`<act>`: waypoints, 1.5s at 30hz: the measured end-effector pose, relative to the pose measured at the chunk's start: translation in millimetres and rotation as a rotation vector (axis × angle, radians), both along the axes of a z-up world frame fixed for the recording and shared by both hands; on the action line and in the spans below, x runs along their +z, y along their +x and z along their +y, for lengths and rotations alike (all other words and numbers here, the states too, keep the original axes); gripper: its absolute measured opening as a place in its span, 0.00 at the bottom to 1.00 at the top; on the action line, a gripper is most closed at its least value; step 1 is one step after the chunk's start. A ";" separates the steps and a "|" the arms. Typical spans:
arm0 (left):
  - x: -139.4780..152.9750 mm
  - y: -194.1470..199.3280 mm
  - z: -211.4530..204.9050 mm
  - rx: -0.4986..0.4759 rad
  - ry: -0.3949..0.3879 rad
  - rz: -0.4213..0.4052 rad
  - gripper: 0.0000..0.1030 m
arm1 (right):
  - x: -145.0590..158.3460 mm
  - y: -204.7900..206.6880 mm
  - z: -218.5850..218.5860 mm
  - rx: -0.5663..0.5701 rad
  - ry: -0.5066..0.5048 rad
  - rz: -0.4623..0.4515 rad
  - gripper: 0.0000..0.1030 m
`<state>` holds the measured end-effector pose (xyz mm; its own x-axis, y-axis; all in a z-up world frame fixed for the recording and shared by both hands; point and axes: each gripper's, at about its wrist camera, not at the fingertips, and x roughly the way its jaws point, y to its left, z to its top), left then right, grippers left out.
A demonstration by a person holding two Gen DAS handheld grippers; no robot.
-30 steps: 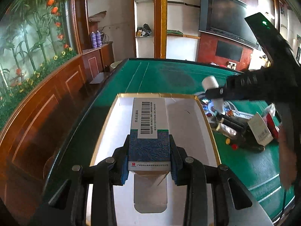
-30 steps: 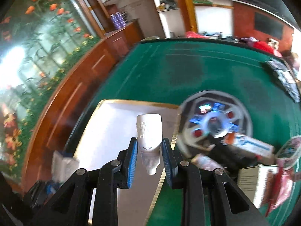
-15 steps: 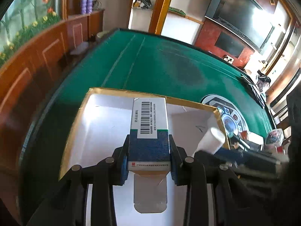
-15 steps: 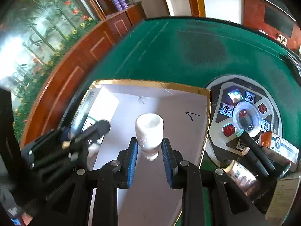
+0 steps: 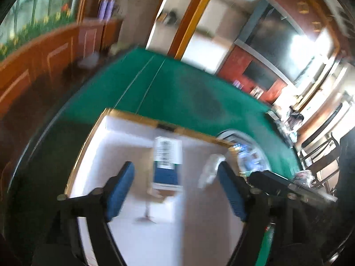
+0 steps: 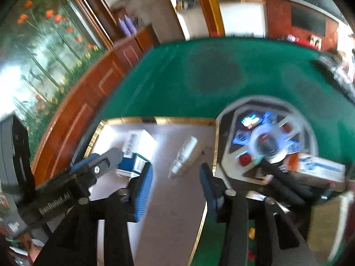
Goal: Organize objects
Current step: 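Lower the box and bottle into the tray and open both tools, then withdraw both tools from the tray back over the table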
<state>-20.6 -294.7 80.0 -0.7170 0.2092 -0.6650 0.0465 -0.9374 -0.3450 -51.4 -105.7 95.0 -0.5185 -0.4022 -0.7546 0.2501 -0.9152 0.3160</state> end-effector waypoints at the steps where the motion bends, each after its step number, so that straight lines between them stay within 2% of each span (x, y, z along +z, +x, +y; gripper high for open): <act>1: 1.9 12.9 11.5 -0.015 -0.012 0.054 0.88 | 10.3 9.0 5.2 -0.006 -0.006 0.019 0.53; 4: -7.1 28.7 36.1 -0.072 -0.042 0.083 0.89 | 48.0 41.2 26.4 -0.017 -0.037 0.069 0.54; 7: -25.6 27.7 49.8 -0.114 -0.045 0.006 0.89 | 93.0 82.3 45.6 -0.040 -0.042 0.136 0.56; 9: -30.4 27.9 48.4 -0.098 -0.030 -0.019 0.89 | 133.7 109.8 52.8 -0.047 -0.050 0.177 0.59; 11: -29.3 32.2 47.3 -0.085 -0.025 -0.006 0.89 | 184.2 140.0 56.4 -0.050 -0.070 0.232 0.62; 13: -26.9 37.0 50.6 -0.085 -0.040 0.011 0.89 | 234.4 170.2 56.2 -0.043 -0.079 0.277 0.67; 15: -25.4 43.4 53.8 -0.096 -0.074 0.031 0.89 | 286.9 199.0 55.0 -0.030 -0.110 0.296 0.80; 16: -23.9 44.5 51.7 -0.092 -0.098 0.036 0.89 | 299.9 203.2 55.0 -0.028 -0.113 0.295 0.84; 17: -24.3 47.0 50.7 -0.087 -0.120 0.035 0.89 | 321.5 213.0 54.4 -0.024 -0.104 0.298 0.87; 20: -26.3 54.6 43.8 -0.079 -0.139 0.023 0.89 | 351.5 240.4 60.4 -0.054 -0.005 0.356 0.90; 22: -24.9 56.4 35.8 -0.058 -0.138 0.021 0.89 | 344.9 253.3 74.4 -0.084 0.050 0.387 0.91; 24: -18.8 61.3 29.1 -0.014 -0.138 0.036 0.89 | 322.5 258.3 98.1 -0.105 0.042 0.375 0.92; 25: -12.9 65.7 28.5 0.005 -0.138 0.047 0.89 | 304.4 255.7 111.5 -0.116 0.024 0.337 0.92; 27: 0.3 76.2 25.6 0.022 -0.111 0.067 0.89 | 252.7 240.7 146.1 -0.163 -0.012 0.188 0.93; 30: 19.6 84.3 35.6 -0.020 -0.072 0.066 0.89 | 190.3 213.0 185.7 -0.202 -0.065 0.073 0.93; 36: 42.9 75.8 101.1 -0.147 -0.040 0.075 0.89 | 63.7 131.5 265.4 -0.359 -0.070 -0.061 0.92; 41: 30.8 45.0 169.9 -0.256 -0.024 0.021 0.89 | 5.5 99.8 317.6 -0.436 -0.154 -0.104 0.92; 45: 14.8 3.8 217.5 -0.264 -0.071 -0.021 0.89 | -15.6 84.3 343.8 -0.472 -0.233 -0.090 0.92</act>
